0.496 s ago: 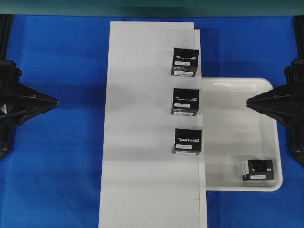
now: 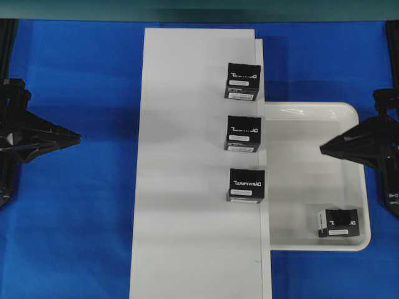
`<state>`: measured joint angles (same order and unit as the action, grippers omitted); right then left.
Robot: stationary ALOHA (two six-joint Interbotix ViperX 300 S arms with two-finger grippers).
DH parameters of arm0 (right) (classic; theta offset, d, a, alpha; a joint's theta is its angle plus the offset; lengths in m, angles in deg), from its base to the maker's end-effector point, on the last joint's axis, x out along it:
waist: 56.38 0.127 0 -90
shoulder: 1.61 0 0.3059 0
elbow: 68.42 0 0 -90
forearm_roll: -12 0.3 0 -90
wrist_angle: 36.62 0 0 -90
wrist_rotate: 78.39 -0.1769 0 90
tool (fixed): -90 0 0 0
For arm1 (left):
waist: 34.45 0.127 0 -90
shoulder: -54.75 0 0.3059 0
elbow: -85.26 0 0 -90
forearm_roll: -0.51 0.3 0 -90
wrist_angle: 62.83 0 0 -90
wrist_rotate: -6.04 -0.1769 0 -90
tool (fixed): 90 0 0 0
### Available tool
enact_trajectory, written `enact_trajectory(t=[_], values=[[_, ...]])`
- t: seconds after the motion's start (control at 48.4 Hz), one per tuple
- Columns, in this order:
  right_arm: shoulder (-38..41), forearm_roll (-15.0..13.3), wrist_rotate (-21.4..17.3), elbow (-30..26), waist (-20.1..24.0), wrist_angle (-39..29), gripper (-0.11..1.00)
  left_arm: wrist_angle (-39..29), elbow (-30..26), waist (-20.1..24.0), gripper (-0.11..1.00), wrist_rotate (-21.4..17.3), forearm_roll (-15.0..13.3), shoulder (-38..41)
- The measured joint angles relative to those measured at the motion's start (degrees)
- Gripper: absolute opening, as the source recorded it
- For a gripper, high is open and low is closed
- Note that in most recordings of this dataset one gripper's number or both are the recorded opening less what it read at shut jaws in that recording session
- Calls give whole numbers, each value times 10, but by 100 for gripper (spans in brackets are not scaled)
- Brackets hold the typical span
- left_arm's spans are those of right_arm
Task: Place the box from the white plastic tray onto the white base.
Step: 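Move the right gripper down over the black-and-white box in the tray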
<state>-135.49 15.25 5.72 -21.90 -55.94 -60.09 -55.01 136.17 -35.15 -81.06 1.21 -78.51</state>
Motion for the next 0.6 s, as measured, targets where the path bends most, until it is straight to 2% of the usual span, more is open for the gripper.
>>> enact_trajectory(t=[0.165, 0.31, 0.455, 0.6], values=[[5, 4, -1, -33, 19, -140, 1, -2, -4, -2, -7, 0, 1, 2], [22, 25, -13, -48, 54, -235, 1, -3, -6, -2, -7, 1, 0, 4], [50, 56, -39, -53, 81, -287, 1, -4, -13, -4, -7, 1, 1, 11], [78, 63, -44, -54, 117, -305, 1, -15, -18, -5, -7, 1, 0, 18]])
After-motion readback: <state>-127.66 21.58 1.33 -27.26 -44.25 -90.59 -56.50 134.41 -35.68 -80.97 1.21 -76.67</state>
